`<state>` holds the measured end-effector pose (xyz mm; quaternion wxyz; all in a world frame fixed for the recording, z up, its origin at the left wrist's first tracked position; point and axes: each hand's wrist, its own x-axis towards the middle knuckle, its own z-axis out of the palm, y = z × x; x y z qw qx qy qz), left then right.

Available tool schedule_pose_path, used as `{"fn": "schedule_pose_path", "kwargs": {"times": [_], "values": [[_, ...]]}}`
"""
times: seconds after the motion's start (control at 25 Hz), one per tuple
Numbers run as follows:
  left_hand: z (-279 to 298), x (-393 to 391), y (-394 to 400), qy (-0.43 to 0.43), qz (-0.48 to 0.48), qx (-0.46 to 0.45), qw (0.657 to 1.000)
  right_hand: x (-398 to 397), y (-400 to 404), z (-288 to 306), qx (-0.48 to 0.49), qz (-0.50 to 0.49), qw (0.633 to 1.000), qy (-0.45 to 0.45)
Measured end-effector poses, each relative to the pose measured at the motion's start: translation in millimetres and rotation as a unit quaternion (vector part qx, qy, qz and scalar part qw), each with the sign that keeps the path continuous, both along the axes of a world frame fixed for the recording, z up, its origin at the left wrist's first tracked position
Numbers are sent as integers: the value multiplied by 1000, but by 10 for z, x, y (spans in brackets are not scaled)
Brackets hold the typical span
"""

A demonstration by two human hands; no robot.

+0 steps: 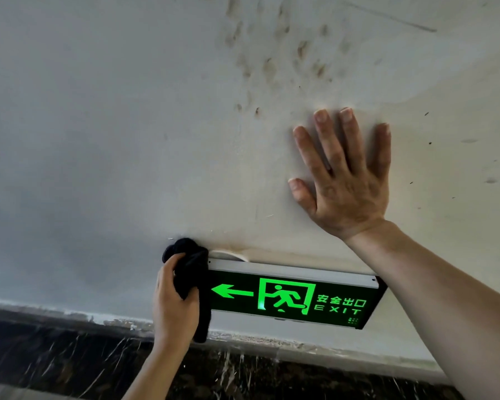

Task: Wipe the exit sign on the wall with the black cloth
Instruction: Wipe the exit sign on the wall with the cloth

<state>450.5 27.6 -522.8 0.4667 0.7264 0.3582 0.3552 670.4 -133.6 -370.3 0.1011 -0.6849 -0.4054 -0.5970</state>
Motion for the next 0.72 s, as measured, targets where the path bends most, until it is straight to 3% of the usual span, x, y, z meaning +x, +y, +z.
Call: {"fn": "schedule_pose_path", "kwargs": {"times": [0.28, 0.72], "values": [[-179, 40, 5, -11, 12, -61, 998, 37, 15, -16, 5, -9, 1000, -4], [-570, -42, 56, 130, -18, -86, 988, 51, 37, -7, 5, -13, 1000, -9]]}}
